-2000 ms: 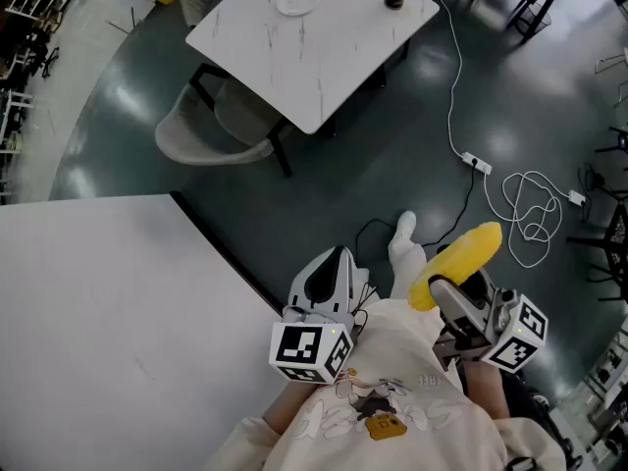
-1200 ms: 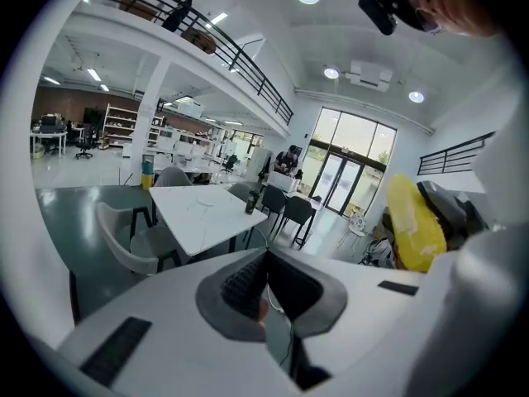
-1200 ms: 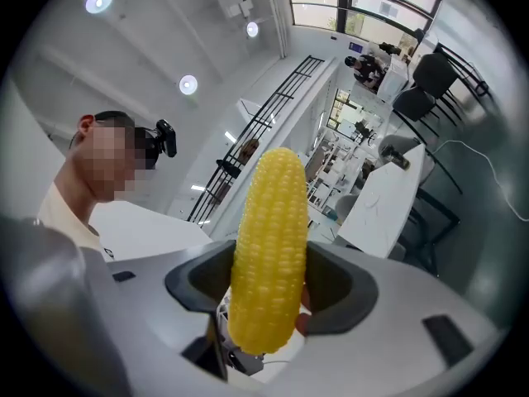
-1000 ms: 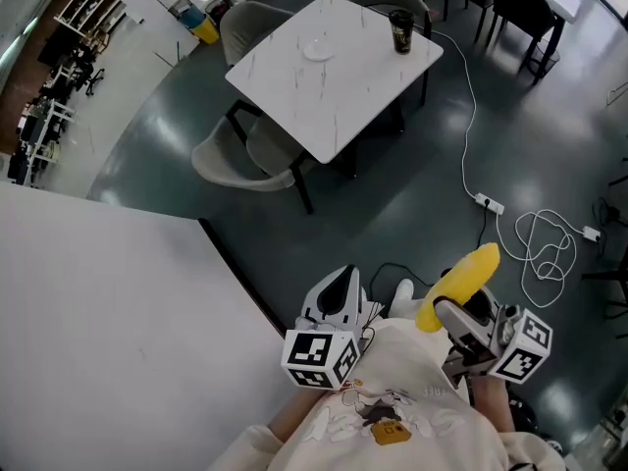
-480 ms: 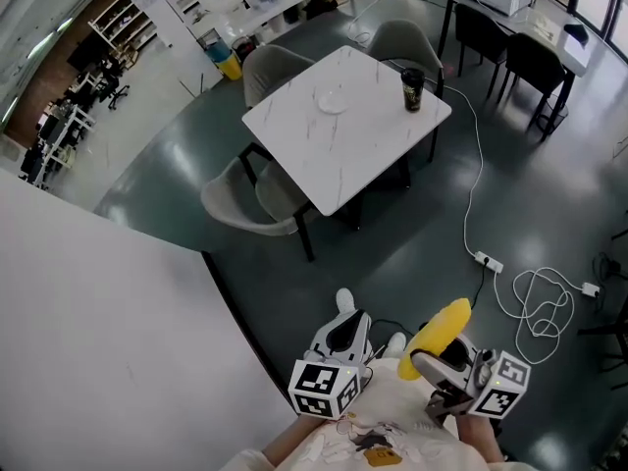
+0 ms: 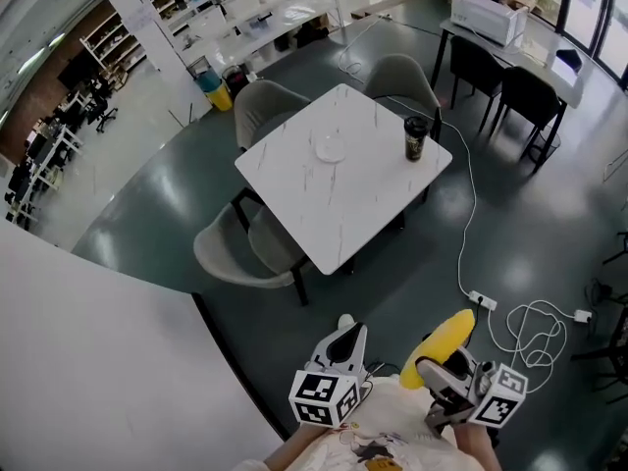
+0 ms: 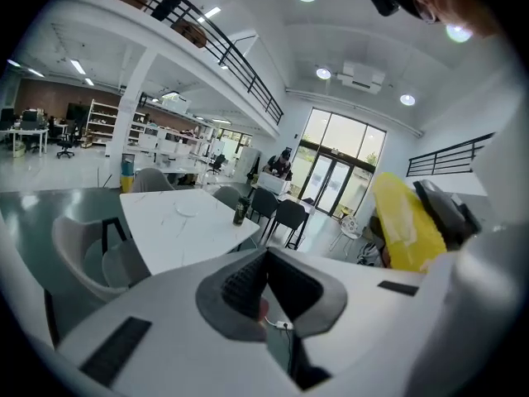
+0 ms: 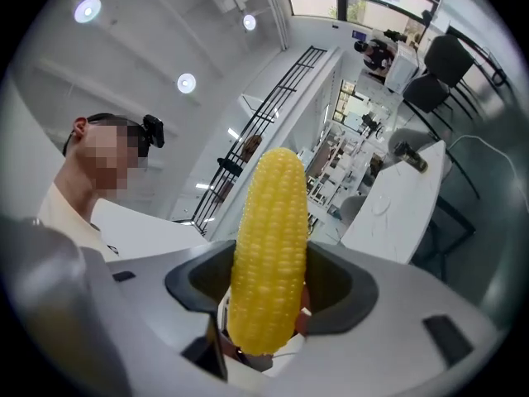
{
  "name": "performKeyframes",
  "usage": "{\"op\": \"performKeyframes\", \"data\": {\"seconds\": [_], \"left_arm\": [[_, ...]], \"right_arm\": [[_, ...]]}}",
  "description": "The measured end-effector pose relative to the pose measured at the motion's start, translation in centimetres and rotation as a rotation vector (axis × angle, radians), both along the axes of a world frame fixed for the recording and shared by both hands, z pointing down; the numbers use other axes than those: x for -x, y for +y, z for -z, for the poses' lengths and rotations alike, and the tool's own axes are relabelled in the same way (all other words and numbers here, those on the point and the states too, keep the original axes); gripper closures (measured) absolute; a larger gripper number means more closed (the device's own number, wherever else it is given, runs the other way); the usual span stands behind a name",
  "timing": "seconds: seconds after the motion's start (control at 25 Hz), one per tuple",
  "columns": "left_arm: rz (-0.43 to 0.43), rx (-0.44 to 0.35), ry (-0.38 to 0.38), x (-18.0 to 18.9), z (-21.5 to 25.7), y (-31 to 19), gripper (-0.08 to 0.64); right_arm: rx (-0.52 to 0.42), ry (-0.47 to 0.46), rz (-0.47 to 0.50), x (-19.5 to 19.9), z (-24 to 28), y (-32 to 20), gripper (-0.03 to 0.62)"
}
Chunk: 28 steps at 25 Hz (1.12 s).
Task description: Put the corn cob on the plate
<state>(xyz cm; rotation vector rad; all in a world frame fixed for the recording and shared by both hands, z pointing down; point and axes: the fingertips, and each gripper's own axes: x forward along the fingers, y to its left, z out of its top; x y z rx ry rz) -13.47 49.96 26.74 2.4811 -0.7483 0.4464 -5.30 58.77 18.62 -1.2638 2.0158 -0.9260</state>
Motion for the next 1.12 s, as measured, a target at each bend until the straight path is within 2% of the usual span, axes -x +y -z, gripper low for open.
{"op": "performKeyframes", "data": {"seconds": [0.2, 0.52, 0.72, 0.92, 1.12], "left_arm": [[-0.015, -0.008, 0.024, 0.5, 0.7, -6.4, 0.552], [-0.047, 0.011, 0.041, 0.9, 0.6, -16.8, 0.552], [-0.040, -0.001, 0.054, 2.1, 0.8, -22.5, 0.552], [-0.046, 0.025, 0.058, 2.3, 0.3, -24.8, 0.552], [-0.051, 0.015, 0.059, 1.5, 0.7, -26.4, 0.552]], "right_arm": [[-0.029, 0.028, -0.095, -0.7, 1.6, -5.8, 0.337], [0.008, 0.057, -0.127, 0.0, 1.5, -17.1, 0.337], [-0.021, 0.065, -0.137, 1.4, 1.9, -21.9, 0.337], [-0.004, 0.057, -0.136, 2.8, 1.7, -24.0, 0.337], [0.000, 0.063, -0.127, 1.9, 1.8, -26.4, 0.337]]}}
